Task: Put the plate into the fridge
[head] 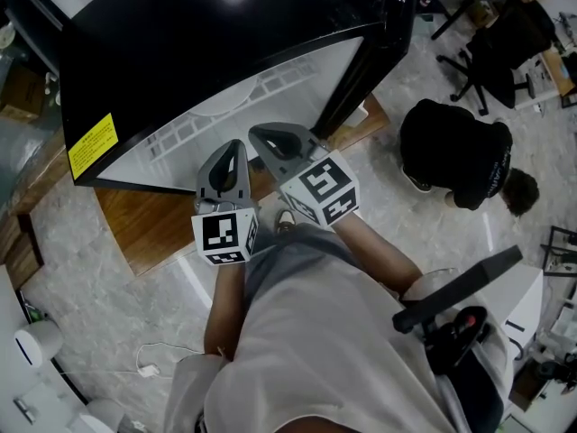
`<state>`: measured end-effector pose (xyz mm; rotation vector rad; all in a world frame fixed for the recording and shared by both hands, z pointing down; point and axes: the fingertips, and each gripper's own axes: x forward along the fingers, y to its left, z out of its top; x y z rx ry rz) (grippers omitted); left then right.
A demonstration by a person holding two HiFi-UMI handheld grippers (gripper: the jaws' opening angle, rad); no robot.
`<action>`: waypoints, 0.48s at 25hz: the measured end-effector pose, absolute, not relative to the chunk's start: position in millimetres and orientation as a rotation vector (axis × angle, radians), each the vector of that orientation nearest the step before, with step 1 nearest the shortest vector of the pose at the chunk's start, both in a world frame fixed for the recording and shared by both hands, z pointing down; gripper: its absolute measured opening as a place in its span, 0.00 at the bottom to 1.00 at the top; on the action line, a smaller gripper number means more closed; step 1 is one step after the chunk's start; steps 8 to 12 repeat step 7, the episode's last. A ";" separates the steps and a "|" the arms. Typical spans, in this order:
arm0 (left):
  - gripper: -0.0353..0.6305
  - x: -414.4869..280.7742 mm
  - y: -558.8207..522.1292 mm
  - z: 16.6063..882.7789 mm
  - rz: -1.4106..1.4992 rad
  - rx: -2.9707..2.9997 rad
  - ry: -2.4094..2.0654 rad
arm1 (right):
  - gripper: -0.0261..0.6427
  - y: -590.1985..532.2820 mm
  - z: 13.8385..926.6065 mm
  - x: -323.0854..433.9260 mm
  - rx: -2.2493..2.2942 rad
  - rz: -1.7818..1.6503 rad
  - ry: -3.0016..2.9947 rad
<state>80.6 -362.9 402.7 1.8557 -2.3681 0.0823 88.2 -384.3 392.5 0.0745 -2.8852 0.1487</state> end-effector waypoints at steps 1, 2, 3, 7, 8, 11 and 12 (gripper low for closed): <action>0.08 81.7 -364.1 405.0 0.081 1.855 -2.365 | 0.06 -383.9 395.1 89.1 0.071 0.149 -2.882; 0.08 82.9 -364.9 406.7 0.080 1.855 -2.361 | 0.06 -383.2 397.3 89.9 0.067 0.149 -2.880; 0.08 84.1 -365.3 407.8 0.078 1.855 -2.358 | 0.06 -382.3 398.9 90.5 0.064 0.151 -2.877; 0.08 88.0 -364.0 408.1 0.069 1.858 -2.345 | 0.06 -377.4 400.9 92.5 0.055 0.169 -2.874; 0.08 88.0 -364.0 408.1 0.069 1.858 -2.345 | 0.06 -377.4 400.9 92.5 0.055 0.169 -2.874; 0.08 88.0 -364.0 408.1 0.069 1.858 -2.345 | 0.06 -377.4 400.9 92.5 0.055 0.169 -2.874; 0.08 88.0 -364.0 408.1 0.069 1.858 -2.345 | 0.06 -377.4 400.9 92.5 0.055 0.169 -2.874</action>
